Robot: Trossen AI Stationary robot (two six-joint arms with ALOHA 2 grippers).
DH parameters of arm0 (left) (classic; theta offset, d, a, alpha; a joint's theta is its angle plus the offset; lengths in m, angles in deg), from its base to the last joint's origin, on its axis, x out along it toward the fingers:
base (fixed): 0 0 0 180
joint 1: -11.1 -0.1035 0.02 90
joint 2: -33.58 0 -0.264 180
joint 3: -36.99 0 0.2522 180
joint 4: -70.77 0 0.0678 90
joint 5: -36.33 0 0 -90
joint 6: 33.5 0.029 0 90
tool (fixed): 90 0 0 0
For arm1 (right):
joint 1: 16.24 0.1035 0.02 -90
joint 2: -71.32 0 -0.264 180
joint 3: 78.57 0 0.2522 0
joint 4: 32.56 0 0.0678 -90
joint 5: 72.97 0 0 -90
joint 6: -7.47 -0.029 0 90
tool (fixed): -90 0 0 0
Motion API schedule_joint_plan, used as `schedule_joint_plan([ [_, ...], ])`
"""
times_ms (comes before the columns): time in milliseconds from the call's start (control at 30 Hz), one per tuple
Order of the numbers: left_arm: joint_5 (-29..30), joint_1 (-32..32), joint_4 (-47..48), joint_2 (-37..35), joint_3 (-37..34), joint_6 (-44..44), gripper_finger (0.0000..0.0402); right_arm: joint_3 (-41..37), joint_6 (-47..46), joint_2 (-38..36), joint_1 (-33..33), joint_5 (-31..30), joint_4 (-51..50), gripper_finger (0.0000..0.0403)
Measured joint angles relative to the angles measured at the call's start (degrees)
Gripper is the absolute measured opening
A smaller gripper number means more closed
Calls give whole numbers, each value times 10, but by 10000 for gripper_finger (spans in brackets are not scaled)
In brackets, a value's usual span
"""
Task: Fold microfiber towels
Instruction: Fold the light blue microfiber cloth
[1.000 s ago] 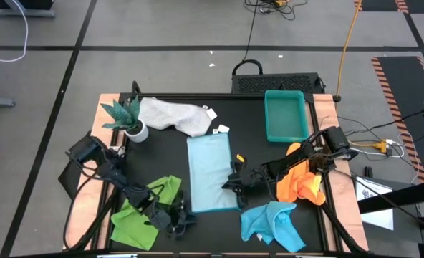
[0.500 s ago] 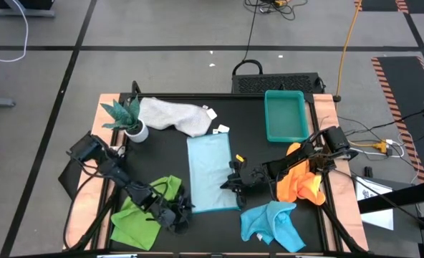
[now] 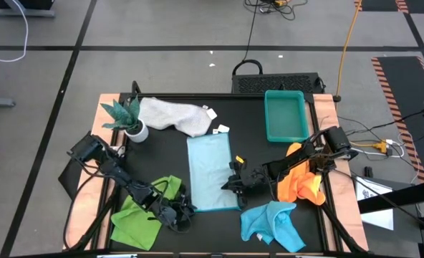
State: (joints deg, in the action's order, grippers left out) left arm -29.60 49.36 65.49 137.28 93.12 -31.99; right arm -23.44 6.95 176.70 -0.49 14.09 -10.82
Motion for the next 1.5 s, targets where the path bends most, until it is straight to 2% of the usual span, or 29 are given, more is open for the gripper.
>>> schedule_joint_plan([
  [167, -2, 17, -28, -2, 0, -3, 90, 0, 16, -50, 19, -28, -55, 0],
  [300, -5, 31, -12, -3, 0, 40, 99, 0, 18, -81, 31, -33, -75, 0],
  [467, 28, 31, 18, -3, 0, 89, 148, 0, 19, -86, 35, -33, -76, 0],
  [633, 29, 11, 27, 5, 1, 125, 206, 0, 19, -85, 35, -33, -84, 0],
  [800, 47, 3, 25, 13, 2, 134, 228, 0, 17, -85, 35, -33, -88, 0],
  [933, 80, 9, 12, 14, 1, 110, 220, 0, 16, -85, 35, -33, -88, 0],
  [1300, 52, 7, 5, 21, 1, 28, 140, 0, -2, -85, 35, -32, -88, 1],
  [1500, 44, 16, -38, 22, 0, 1, 111, 0, 12, -85, 35, -26, -88, 36],
])
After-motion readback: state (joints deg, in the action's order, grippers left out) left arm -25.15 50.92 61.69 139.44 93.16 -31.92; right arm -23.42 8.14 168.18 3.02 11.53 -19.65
